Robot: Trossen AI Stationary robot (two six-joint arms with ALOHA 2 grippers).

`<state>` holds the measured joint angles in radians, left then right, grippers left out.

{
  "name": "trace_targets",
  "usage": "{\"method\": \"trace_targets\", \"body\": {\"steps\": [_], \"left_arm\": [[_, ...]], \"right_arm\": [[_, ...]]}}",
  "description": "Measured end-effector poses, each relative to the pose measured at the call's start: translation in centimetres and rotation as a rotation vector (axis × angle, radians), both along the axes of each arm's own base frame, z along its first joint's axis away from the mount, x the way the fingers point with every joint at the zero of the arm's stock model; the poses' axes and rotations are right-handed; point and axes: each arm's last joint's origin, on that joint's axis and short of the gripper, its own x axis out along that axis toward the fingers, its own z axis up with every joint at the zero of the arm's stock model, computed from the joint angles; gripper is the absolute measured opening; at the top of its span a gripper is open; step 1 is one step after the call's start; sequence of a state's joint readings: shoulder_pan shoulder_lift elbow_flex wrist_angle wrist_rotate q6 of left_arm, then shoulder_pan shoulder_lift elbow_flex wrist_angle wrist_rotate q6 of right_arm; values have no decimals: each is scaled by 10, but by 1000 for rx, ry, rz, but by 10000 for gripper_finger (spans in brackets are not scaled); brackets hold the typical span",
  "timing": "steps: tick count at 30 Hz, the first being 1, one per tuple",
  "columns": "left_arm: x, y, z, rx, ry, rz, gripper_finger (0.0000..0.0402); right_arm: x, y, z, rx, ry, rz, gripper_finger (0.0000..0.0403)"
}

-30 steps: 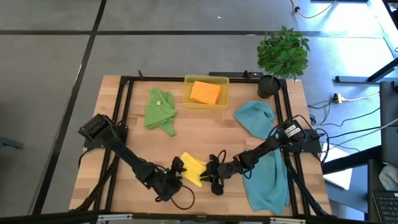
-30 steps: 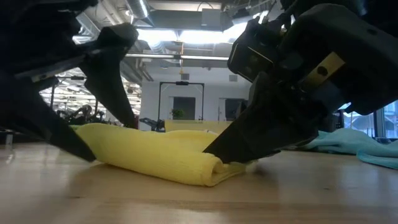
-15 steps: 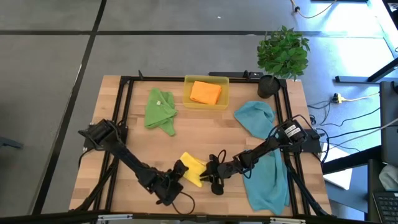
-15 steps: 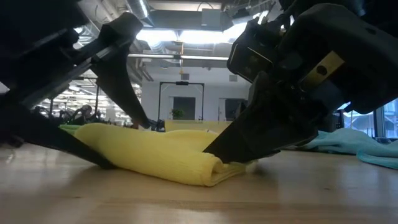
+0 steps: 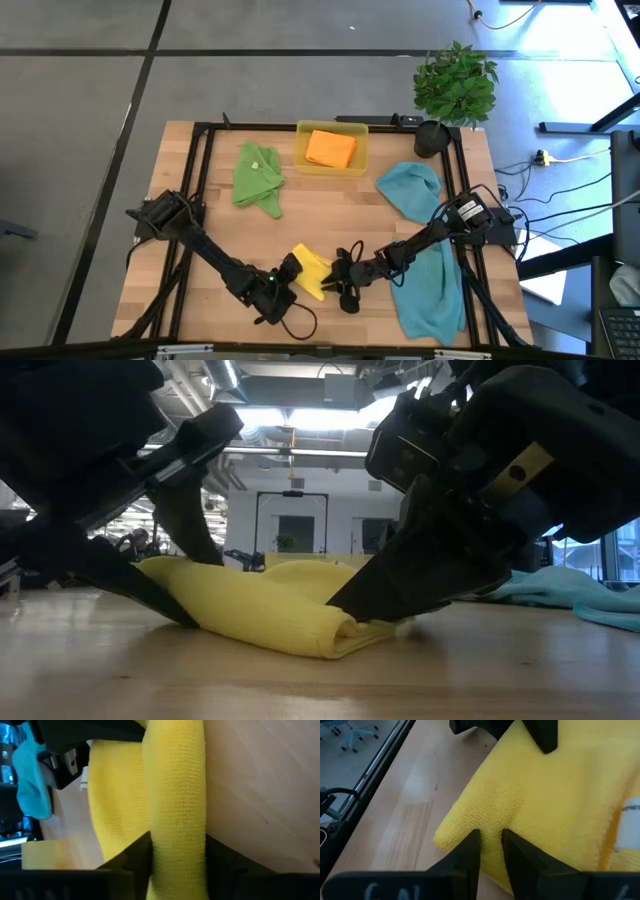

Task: Fold microfiber towels
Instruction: Put the folded yellow microfiber cloth into the yellow bin

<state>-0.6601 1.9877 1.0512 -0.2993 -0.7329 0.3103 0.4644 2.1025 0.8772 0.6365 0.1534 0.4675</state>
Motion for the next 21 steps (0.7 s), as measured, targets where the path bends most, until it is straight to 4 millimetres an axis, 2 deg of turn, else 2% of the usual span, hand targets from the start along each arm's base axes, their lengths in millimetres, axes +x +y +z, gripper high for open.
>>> {"method": "trace_targets", "body": {"steps": [6,8,11,16,21], "left_arm": [[1,1,-1,-27,15,-2,38],[2,2,0,-44,6,14,12],[5,6,3,-107,-19,64,7],[6,9,12,-190,-53,123,3],[9,14,26,-318,-79,181,2]], "right_arm": [[0,0,0,-4,-7,6,87],[1,1,6,-13,-30,15,87],[-4,5,19,-73,-61,34,88],[-15,17,54,-188,-123,54,88],[-26,28,63,-314,-165,65,110]]}}
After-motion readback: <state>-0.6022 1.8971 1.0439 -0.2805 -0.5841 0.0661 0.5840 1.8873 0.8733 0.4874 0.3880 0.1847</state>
